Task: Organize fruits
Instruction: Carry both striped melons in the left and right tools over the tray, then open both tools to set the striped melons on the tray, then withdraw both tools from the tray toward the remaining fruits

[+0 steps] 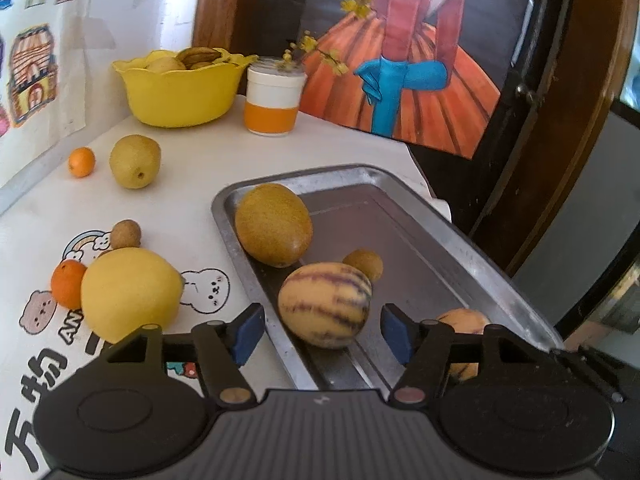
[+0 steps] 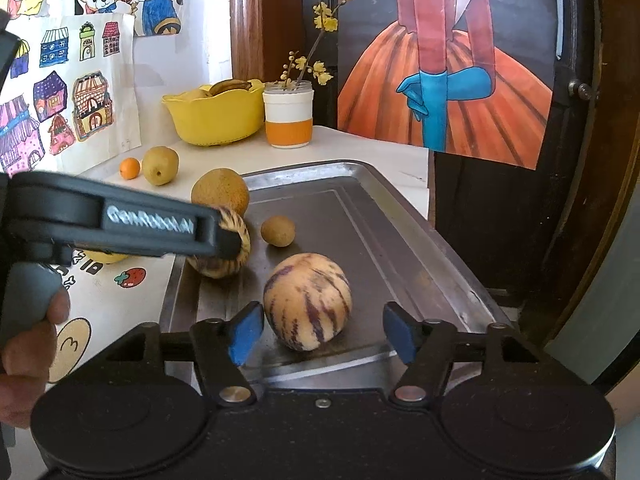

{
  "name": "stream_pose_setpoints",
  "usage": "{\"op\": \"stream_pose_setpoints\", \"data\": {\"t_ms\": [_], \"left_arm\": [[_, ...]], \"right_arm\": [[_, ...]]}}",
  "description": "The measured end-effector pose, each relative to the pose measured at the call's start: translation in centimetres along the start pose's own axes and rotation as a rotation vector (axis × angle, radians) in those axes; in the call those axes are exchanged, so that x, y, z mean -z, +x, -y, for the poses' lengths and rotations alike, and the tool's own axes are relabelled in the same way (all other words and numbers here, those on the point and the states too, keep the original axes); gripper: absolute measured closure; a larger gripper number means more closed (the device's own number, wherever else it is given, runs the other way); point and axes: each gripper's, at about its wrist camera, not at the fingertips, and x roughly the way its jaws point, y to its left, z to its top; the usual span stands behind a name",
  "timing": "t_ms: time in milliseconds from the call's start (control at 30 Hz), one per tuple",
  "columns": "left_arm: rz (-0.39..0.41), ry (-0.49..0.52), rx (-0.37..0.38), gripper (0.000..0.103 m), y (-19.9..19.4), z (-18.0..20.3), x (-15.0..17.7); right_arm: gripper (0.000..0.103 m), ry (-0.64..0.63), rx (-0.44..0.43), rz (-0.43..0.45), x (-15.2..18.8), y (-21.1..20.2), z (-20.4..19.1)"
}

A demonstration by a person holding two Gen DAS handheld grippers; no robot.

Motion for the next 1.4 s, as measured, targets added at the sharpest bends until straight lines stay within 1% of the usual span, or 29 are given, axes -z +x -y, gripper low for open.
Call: {"op": "stream_pose_setpoints", "data": {"t_ms": [133, 167, 233, 300, 367, 400, 633, 767, 933, 1233, 1333, 1400], "left_arm": [[0.05, -0.034, -0.008, 0.025, -1.2, -0.6, 0.0], [0.06, -0.043, -0.01, 0.022, -1.5, -0.8, 0.0], [0.081, -0.063, -0.016, 0.016, -2.3, -1.1, -0.1], [0.103, -0.074, -0.032, 0.007, -3.2, -1.4, 0.0], [0.132, -0.08, -0.05, 0.0, -4.2, -1.8, 0.2], [0.148, -0.083, -0.061, 0.001, -4.8, -2.0, 0.4], [0.193, -0.129, -0.115, 0.0, -8.1, -4.4, 1.2], [0.208, -0.121, -0.168, 0.0, -9.7, -5.5, 2.3], [0.19, -0.122, -0.234, 0.0, -11.3, -7.2, 4.3], [0.143, -0.203, -0.331, 0.0, -13.9, -11.4, 7.7], [0.118, -0.204, -0.386, 0.0, -14.5, -12.3, 8.6], [0.123, -0.197, -0.408, 0.0, -15.1, -12.7, 9.1]], "right_arm": [[0.016, 0.01, 0.005, 0.019, 0.1, -0.9, 0.0], [0.015, 0.012, 0.005, 0.024, 0.1, -1.1, 0.0], [0.004, 0.018, 0.004, 0.037, 0.1, -1.7, 0.0], [0.001, 0.019, 0.004, 0.051, 0.1, -2.3, -0.1], [0.001, 0.019, 0.003, 0.056, 0.2, -2.7, -0.1], [0.001, 0.022, 0.003, 0.057, 0.2, -2.9, -0.2], [0.001, 0.025, -0.005, 0.059, 1.2, -4.7, -1.2], [0.001, 0.003, -0.029, 0.051, 1.7, -5.7, -2.5], [0.001, -0.039, -0.078, 0.031, 2.3, -6.6, -4.8], [0.001, -0.145, -0.167, -0.017, 3.3, -7.2, -9.9], [0.001, -0.17, -0.191, -0.036, 3.8, -7.4, -11.2], [0.001, -0.185, -0.201, -0.046, 4.0, -7.4, -12.0]]}}
